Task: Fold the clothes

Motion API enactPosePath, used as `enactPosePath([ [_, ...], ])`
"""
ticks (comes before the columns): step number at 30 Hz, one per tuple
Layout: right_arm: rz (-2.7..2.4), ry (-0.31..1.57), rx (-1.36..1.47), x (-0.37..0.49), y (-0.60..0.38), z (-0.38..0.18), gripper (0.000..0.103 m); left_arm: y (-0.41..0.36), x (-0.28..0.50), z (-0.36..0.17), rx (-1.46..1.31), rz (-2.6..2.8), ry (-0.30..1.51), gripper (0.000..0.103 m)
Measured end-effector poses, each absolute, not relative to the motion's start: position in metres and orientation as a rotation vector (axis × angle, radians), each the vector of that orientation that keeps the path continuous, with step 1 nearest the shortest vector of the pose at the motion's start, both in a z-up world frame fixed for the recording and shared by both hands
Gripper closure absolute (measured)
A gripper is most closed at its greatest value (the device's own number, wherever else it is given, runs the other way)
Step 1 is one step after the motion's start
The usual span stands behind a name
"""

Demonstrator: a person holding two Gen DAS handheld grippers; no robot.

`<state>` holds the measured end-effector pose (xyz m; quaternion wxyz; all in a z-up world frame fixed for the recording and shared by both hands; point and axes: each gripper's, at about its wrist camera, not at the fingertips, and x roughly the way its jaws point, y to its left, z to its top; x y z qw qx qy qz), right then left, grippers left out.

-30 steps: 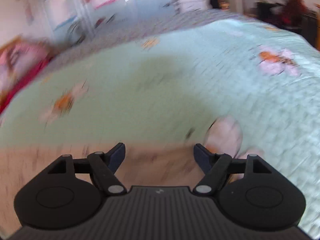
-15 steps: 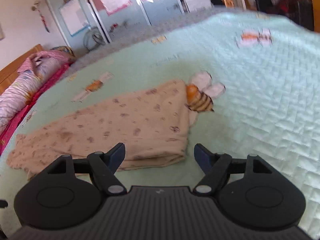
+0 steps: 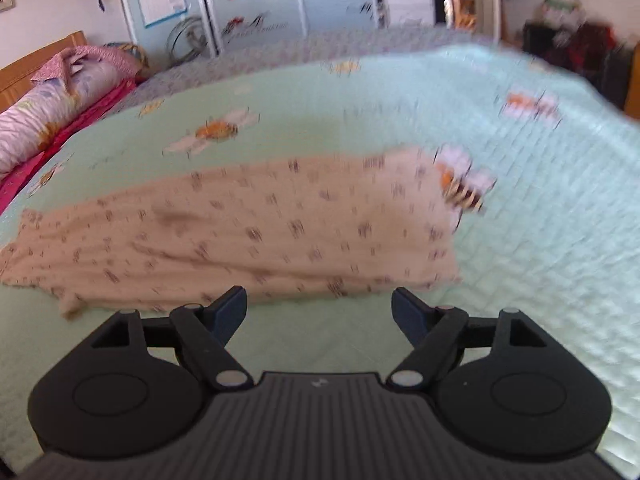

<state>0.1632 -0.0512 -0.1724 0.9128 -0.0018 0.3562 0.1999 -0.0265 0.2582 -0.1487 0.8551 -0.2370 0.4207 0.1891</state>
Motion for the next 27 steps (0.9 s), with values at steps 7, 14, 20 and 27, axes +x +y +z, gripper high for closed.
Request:
enactPosePath([
  [7,0.374,0.755,-0.03,0.138,-0.008,-0.129,0.022,0.253,-0.041,-0.135,-0.503,0.391,0.843,0.028],
  [14,0.35,0.778,-0.083,0.121,0.018,-0.115,0.022,0.254,-0.051,-0.13,-0.517,0.394,0.822,0.028],
  [20,0.338,0.765,-0.115,0.109,0.03,-0.104,0.022,0.254,-0.054,-0.127,-0.525,0.384,0.807,0.028],
  [27,0.347,0.758,-0.128,0.102,0.043,-0.096,0.022,0.258,-0.058,-0.128,-0.539,0.389,0.801,0.028],
])
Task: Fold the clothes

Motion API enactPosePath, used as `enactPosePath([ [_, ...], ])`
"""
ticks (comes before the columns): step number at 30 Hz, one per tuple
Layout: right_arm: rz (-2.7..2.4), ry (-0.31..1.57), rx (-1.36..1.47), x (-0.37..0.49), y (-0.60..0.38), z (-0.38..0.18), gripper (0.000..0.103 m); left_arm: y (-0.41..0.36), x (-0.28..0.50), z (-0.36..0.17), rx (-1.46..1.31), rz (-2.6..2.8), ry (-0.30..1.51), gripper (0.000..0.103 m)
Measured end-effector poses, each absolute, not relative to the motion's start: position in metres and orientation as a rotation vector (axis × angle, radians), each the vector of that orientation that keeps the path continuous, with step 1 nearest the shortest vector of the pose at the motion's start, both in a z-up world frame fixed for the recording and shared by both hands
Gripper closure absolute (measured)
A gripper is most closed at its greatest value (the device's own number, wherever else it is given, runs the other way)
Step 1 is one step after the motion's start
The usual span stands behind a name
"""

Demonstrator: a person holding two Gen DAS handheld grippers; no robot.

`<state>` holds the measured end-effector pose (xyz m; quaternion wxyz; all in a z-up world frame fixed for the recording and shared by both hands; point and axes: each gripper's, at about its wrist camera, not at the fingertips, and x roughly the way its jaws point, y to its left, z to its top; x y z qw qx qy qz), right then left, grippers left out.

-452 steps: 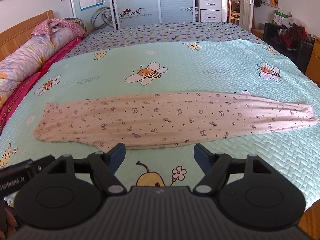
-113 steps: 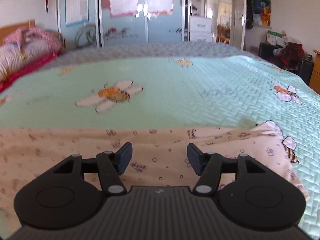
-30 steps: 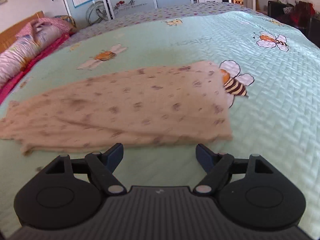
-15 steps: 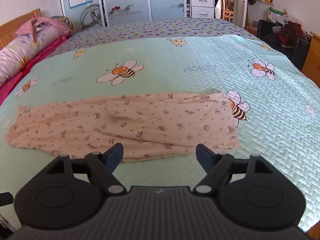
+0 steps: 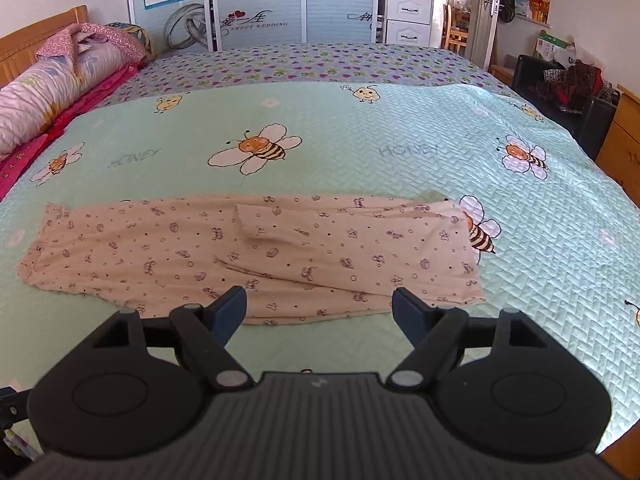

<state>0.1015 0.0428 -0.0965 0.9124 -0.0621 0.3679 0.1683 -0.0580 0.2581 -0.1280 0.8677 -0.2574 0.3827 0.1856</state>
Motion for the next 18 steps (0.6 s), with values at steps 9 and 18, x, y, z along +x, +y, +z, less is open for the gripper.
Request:
enactPosePath([
  [9,0.352,0.771,-0.136,0.102,0.053,-0.099,0.022,0.261,-0.056,-0.134,-0.545,0.391,0.815,0.028],
  [18,0.362,0.791,-0.142,0.109,0.058,-0.109,0.022,0.268,-0.052,-0.139,-0.547,0.413,0.823,0.028],
])
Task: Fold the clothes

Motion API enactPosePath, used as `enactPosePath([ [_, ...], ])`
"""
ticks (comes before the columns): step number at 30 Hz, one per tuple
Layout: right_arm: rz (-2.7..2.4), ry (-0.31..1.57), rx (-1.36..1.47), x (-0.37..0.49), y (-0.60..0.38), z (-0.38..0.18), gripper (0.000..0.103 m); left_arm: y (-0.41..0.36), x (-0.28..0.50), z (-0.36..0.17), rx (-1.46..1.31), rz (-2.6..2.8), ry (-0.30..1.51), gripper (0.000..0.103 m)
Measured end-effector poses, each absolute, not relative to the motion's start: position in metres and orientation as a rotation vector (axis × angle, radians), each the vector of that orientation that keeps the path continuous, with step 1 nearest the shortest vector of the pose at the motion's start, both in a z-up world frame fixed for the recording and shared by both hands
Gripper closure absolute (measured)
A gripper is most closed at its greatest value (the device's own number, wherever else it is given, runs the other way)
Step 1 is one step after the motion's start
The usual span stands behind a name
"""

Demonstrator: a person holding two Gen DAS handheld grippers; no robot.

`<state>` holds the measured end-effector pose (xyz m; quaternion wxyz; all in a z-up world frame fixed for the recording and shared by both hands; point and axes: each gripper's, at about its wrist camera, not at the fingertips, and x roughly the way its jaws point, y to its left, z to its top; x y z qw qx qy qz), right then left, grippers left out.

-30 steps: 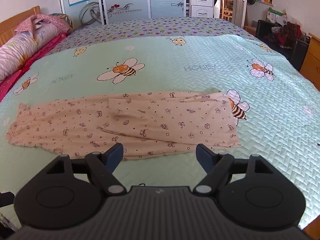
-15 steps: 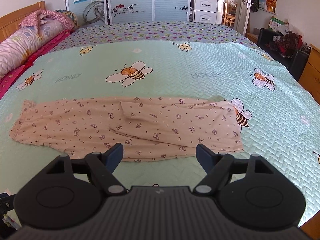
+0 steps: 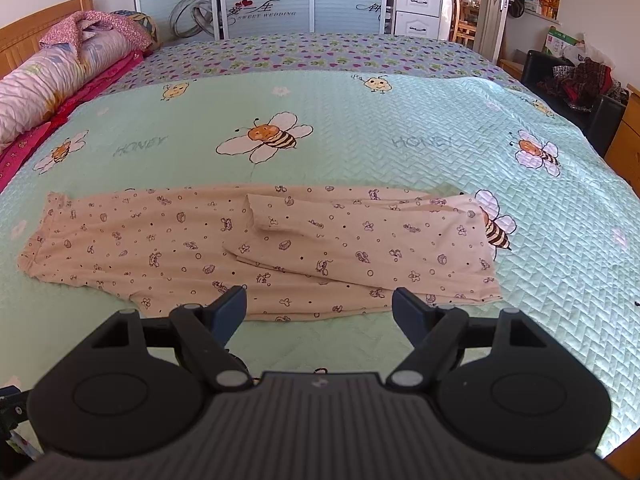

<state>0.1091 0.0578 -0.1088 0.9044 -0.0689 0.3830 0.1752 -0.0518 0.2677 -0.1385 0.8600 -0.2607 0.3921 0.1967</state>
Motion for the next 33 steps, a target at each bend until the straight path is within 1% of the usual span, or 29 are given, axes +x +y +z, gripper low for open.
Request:
enactPosePath([
  [5,0.399,0.813,-0.118,0.116,0.053,-0.137,0.022,0.286,-0.049,-0.149,-0.543,0.468,0.825,0.028],
  [11,0.474,0.875,0.023,0.111,0.037,-0.198,0.022,0.322,-0.045,-0.169,-0.495,0.599,0.818,0.028],
  [13,0.507,0.862,0.061,0.101,0.035,-0.209,0.022,0.335,-0.042,-0.176,-0.499,0.619,0.817,0.028],
  [19,0.614,0.757,0.039,0.081,0.058,-0.205,0.022,0.386,-0.036,-0.197,-0.575,0.701,0.812,0.028],
  [26,0.727,0.694,-0.055,0.089,0.128,-0.2,0.022,0.43,-0.047,-0.205,-0.695,0.733,0.767,0.028],
  [31,0.791,0.61,-0.17,0.089,0.182,-0.215,0.022,0.442,-0.042,-0.201,-0.726,0.737,0.75,0.028],
  [33,0.793,0.635,-0.202,0.088,0.189,-0.226,0.022,0.443,-0.043,-0.201,-0.738,0.729,0.745,0.028],
])
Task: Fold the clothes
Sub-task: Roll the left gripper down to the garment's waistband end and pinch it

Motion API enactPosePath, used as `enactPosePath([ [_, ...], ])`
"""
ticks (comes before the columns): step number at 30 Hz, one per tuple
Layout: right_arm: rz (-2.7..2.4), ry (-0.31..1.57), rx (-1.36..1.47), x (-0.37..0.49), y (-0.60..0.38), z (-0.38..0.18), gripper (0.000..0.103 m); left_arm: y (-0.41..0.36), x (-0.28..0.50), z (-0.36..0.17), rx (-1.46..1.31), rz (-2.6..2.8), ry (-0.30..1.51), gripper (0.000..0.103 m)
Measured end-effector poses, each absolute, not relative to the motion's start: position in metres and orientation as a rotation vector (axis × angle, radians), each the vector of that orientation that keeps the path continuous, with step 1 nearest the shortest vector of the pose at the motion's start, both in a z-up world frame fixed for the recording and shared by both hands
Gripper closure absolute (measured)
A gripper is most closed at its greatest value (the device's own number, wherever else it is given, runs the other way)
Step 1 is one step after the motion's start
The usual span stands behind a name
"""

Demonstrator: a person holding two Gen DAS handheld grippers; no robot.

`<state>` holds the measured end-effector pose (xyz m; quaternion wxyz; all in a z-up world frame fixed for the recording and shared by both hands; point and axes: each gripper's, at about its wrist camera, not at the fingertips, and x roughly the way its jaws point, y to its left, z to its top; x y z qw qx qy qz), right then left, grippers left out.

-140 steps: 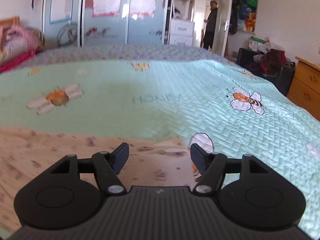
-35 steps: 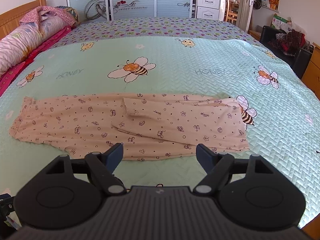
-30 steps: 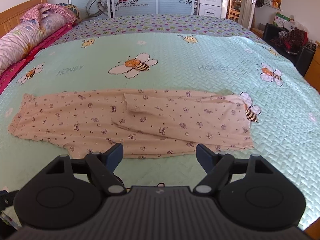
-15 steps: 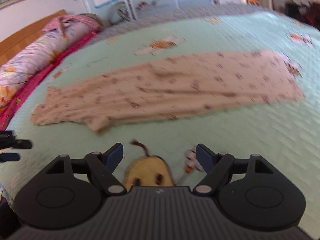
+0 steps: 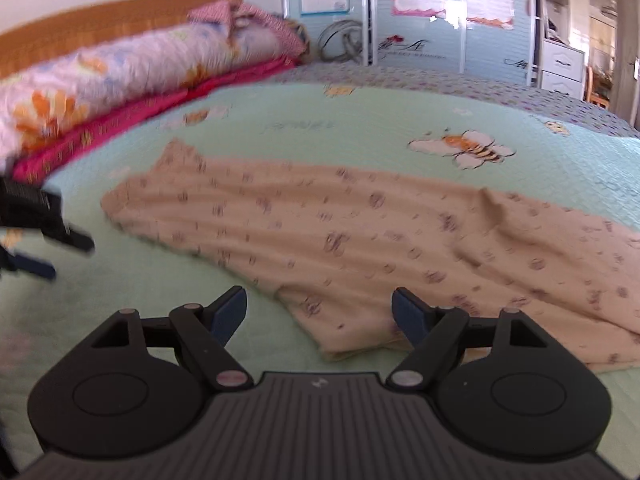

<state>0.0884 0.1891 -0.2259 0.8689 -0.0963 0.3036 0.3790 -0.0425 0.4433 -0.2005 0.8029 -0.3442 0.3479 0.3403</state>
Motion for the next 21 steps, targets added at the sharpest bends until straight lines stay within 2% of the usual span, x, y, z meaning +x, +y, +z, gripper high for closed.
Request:
enactPosePath([
  [4,0.838,0.63,-0.251,0.07,0.184,-0.227,0.022,0.441,-0.046,-0.202,-0.744,0.716,0.741,0.028],
  [9,0.833,0.515,-0.228,0.068,0.186,-0.208,0.022,0.439,-0.047,-0.201,-0.756,0.711,0.739,0.028],
  [12,0.854,0.571,-0.233,0.086,0.209,-0.212,0.022,0.439,-0.047,-0.197,-0.755,0.707,0.735,0.028],
  [15,0.908,0.714,-0.281,0.087,0.225,-0.232,0.021,0.441,-0.047,-0.193,-0.754,0.705,0.727,0.028],
  [21,0.892,0.536,-0.255,0.055,0.194,-0.218,0.022,0.455,-0.035,-0.191,-0.789,0.695,0.71,0.028],
])
